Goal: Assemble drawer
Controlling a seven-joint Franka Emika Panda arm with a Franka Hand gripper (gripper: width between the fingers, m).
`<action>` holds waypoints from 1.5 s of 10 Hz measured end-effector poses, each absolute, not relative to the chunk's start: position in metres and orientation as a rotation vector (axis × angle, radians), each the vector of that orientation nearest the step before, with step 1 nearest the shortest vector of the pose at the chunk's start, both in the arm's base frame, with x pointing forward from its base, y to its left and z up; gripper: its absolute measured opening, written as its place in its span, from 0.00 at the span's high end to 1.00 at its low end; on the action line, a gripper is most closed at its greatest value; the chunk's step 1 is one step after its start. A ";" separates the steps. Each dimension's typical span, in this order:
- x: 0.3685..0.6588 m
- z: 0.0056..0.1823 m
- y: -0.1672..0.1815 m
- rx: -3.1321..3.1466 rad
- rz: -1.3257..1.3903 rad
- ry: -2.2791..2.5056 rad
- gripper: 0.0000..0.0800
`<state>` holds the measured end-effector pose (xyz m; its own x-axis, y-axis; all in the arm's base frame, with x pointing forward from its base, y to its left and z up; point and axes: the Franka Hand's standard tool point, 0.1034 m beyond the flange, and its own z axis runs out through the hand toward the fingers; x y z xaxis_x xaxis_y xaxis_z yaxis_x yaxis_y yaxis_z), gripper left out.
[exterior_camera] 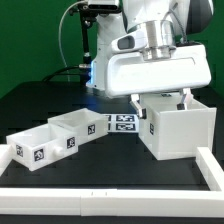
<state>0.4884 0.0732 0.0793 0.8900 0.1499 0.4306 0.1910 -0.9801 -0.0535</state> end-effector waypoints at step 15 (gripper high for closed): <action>0.432 0.066 0.046 -3.022 -0.562 -0.234 0.19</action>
Offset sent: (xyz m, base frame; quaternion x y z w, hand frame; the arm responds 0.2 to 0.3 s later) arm -0.0447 -0.0178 0.0128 0.0098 -0.0076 0.0104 0.9999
